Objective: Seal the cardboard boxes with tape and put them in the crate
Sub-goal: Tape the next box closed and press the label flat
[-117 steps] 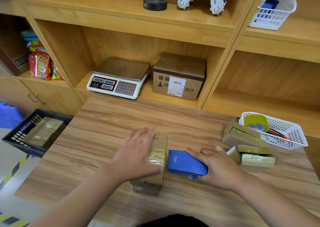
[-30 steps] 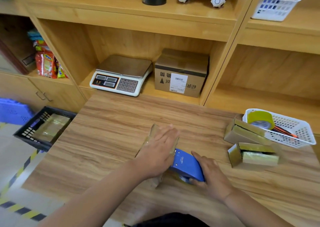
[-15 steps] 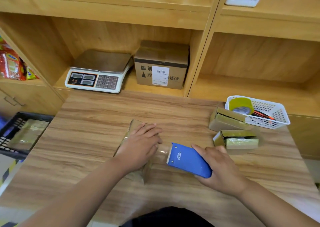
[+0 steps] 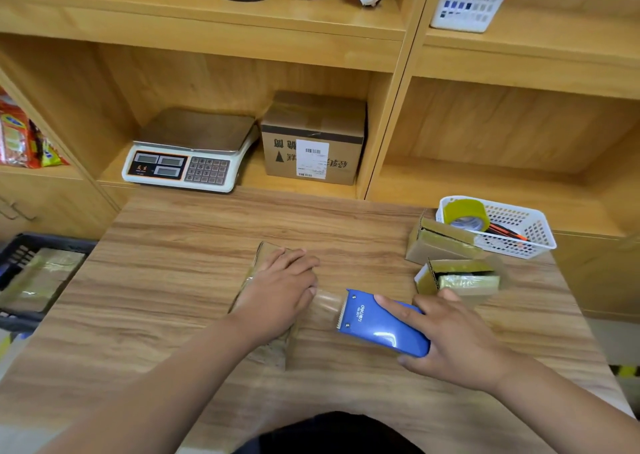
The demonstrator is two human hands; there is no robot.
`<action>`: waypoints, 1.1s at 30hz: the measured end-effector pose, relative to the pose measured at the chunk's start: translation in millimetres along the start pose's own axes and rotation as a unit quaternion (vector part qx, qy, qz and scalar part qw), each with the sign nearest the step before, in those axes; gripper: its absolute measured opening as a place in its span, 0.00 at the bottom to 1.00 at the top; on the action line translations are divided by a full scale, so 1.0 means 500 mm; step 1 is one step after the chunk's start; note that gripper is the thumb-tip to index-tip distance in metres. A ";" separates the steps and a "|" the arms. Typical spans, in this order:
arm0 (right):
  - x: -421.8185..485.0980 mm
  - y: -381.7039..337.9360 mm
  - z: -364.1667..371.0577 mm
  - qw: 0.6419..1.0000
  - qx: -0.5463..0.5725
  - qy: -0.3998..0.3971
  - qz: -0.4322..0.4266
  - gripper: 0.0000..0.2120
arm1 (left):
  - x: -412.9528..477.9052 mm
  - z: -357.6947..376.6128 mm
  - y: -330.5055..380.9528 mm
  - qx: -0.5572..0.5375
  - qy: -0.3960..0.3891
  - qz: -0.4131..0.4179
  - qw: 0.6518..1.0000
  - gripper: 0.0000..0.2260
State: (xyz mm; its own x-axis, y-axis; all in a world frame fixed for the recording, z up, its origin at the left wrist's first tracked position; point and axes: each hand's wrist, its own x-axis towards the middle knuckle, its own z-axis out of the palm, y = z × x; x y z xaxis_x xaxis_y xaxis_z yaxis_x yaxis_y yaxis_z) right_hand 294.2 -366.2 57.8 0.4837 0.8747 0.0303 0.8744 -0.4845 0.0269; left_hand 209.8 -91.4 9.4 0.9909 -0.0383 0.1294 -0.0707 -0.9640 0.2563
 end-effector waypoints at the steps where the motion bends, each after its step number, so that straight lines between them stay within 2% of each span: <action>1: 0.004 -0.002 -0.003 1.000 -0.016 0.007 -0.005 0.40 | 0.002 -0.003 0.007 -0.001 0.003 -0.009 1.000 0.08; 4: 0.019 -0.009 -0.015 0.998 -0.057 -0.002 -0.016 0.40 | 0.012 -0.011 0.031 0.042 0.030 -0.032 0.998 0.09; 6: 0.030 -0.017 -0.027 0.995 -0.073 -0.059 -0.010 0.39 | 0.019 -0.006 0.037 0.054 0.015 -0.040 0.998 0.09; 9: 0.045 -0.025 -0.026 0.991 -0.054 -0.121 0.015 0.39 | 0.021 0.003 0.027 0.014 0.008 -0.048 0.999 0.09; 15: 0.074 -0.058 -0.033 0.986 -0.105 -0.127 0.019 0.38 | 0.017 0.006 0.029 0.001 0.033 -0.052 0.998 0.08; 20: 0.106 -0.105 -0.037 0.985 -0.099 -0.134 0.050 0.33 | 0.018 0.003 0.032 0.021 0.026 -0.058 0.998 0.07; 27: 0.142 -0.129 -0.065 0.979 -0.125 -0.156 0.045 0.23 | 0.017 0.003 0.031 0.024 0.025 -0.059 0.998 0.06; 31: 0.143 -0.105 -0.045 0.968 -0.140 -0.198 0.065 0.19 | 0.016 0.000 0.026 0.019 0.023 -0.070 0.997 0.06; 33: 0.132 -0.078 -0.015 0.965 -0.136 -0.209 0.079 0.23 | 0.015 -0.002 0.017 -0.006 0.031 -0.083 0.996 0.06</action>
State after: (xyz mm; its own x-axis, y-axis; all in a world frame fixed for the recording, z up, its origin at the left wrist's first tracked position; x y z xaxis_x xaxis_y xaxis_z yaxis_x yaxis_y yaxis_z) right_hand 292.0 -289.7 66.1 0.6325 0.6914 -0.3493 0.7741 -0.5475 0.3179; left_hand 216.4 -99.7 13.5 0.9801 0.1381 0.1426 0.0921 -0.9526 0.2898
